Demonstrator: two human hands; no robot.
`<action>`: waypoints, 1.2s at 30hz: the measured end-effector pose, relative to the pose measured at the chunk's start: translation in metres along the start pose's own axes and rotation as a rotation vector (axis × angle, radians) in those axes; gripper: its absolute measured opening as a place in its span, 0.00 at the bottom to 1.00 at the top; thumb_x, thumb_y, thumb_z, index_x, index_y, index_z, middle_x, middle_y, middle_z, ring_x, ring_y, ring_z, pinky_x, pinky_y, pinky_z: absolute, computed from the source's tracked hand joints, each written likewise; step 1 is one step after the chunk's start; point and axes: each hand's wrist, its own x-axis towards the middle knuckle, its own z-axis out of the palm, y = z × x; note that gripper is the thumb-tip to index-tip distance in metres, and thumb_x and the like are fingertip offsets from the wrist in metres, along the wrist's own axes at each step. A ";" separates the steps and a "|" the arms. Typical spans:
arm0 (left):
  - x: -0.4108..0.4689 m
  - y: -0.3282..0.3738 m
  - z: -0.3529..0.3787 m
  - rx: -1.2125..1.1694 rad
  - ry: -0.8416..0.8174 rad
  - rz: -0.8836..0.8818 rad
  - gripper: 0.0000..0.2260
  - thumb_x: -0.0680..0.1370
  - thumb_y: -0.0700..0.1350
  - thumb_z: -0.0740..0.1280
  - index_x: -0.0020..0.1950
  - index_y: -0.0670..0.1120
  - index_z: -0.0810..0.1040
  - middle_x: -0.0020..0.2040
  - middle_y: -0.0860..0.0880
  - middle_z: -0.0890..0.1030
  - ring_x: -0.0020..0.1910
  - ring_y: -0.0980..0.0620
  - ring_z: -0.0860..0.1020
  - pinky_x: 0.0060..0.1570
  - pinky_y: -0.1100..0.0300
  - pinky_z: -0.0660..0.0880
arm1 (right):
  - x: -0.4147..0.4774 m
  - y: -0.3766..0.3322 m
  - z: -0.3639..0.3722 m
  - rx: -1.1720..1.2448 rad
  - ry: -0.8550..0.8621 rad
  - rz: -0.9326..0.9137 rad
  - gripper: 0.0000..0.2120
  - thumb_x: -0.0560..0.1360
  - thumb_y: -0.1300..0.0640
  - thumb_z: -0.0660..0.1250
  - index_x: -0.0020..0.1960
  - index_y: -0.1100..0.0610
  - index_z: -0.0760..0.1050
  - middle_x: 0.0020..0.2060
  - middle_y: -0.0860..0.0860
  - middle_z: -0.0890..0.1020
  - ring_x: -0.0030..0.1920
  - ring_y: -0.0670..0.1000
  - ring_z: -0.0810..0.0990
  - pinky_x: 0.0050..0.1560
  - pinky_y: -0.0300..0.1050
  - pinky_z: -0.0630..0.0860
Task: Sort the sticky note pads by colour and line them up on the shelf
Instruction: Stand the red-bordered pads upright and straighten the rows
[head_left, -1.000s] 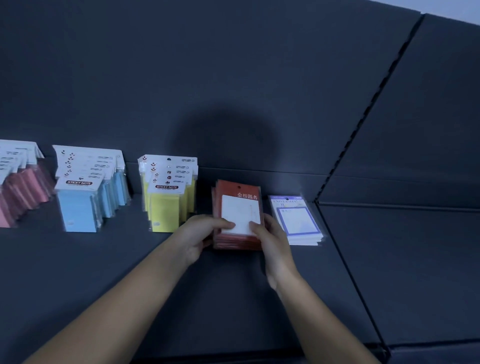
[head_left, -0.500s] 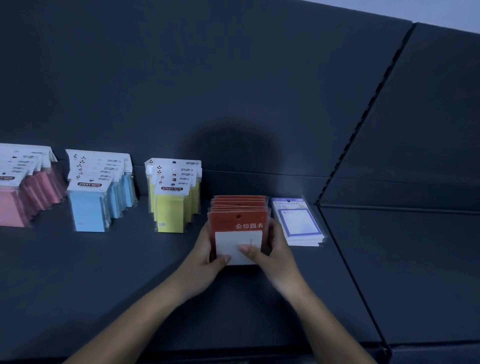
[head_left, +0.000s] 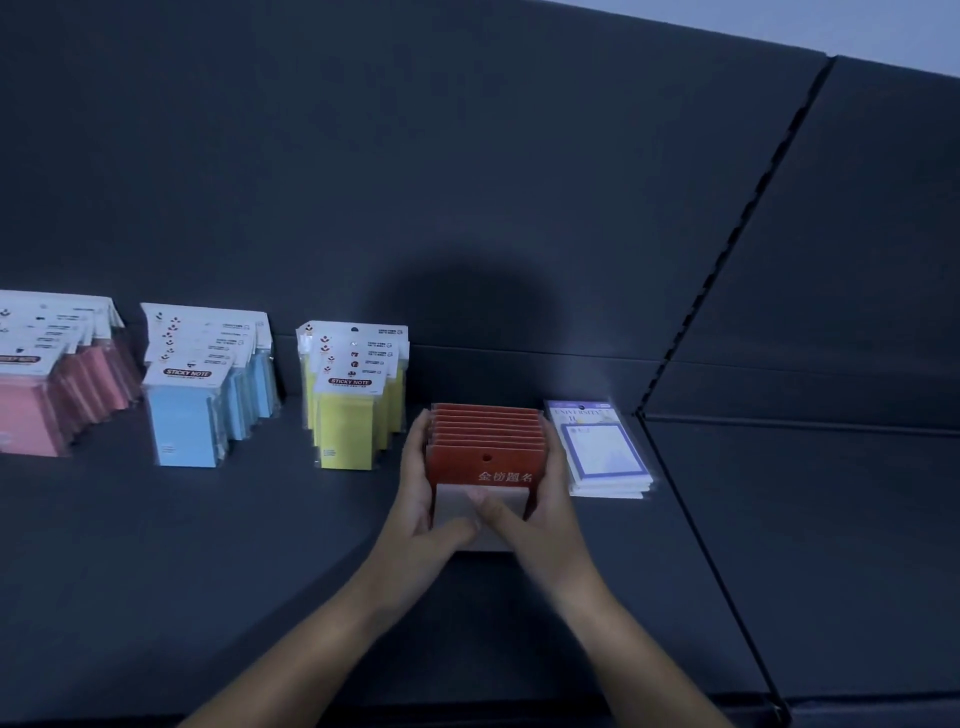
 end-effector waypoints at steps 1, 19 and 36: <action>0.000 -0.002 -0.002 -0.018 0.011 -0.011 0.41 0.69 0.34 0.62 0.74 0.58 0.46 0.71 0.61 0.64 0.66 0.64 0.68 0.62 0.70 0.67 | -0.001 0.003 -0.002 0.000 -0.013 0.014 0.40 0.67 0.62 0.74 0.72 0.51 0.56 0.62 0.45 0.74 0.61 0.39 0.75 0.55 0.30 0.71; 0.016 -0.022 -0.023 0.382 -0.077 0.057 0.34 0.74 0.35 0.68 0.72 0.51 0.53 0.69 0.53 0.64 0.68 0.65 0.63 0.66 0.72 0.60 | 0.007 0.021 -0.015 -0.082 -0.085 0.106 0.29 0.68 0.69 0.72 0.64 0.53 0.65 0.56 0.53 0.79 0.55 0.42 0.79 0.51 0.32 0.74; 0.025 -0.034 -0.034 0.517 -0.119 0.125 0.32 0.75 0.42 0.67 0.74 0.53 0.53 0.70 0.56 0.64 0.71 0.59 0.62 0.72 0.58 0.59 | 0.013 0.028 -0.017 -0.158 -0.102 0.114 0.26 0.69 0.66 0.73 0.63 0.54 0.67 0.55 0.52 0.80 0.57 0.47 0.79 0.57 0.38 0.75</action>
